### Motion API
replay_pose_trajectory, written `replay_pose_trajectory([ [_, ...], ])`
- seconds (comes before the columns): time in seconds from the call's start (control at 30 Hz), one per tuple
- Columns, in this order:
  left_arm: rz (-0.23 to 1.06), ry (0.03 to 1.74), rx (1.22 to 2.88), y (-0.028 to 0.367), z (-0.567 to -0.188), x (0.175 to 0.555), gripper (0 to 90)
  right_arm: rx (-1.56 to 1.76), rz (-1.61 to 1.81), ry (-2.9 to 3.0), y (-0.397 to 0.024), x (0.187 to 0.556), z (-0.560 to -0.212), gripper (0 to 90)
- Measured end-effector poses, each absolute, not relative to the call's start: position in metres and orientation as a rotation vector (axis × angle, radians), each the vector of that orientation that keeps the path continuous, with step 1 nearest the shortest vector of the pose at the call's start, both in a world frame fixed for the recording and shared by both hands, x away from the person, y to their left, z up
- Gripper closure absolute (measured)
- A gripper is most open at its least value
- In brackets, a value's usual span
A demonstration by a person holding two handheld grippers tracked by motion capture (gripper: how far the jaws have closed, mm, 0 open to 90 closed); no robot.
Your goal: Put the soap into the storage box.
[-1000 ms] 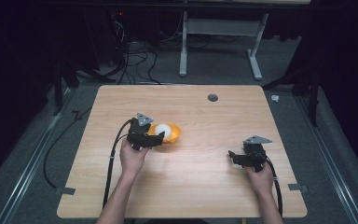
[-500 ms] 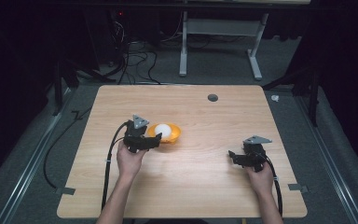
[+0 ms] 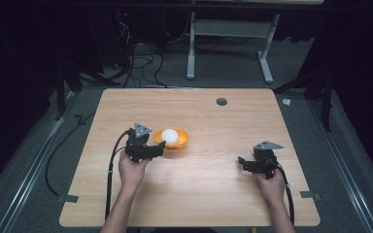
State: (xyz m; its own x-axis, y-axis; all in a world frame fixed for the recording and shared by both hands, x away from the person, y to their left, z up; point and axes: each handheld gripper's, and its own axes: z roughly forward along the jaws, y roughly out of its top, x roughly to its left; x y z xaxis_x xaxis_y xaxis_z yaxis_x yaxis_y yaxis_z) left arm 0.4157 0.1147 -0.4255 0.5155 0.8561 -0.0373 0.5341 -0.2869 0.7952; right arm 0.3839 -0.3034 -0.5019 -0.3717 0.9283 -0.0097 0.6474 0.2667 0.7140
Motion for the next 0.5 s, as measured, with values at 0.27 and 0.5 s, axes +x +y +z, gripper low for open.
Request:
replay_pose_trajectory([
  [0.27,0.520,1.136,1.967,0.1170,-0.4246,0.4116,23.5,1.424,0.880,2.114,-0.3034,0.3839,-0.5019,25.2],
  [0.5,0.522,1.135,1.959,0.1188,-0.4224,0.4073,23.4,1.424,0.879,2.114,-0.3034,0.3839,-0.5019,25.2],
])
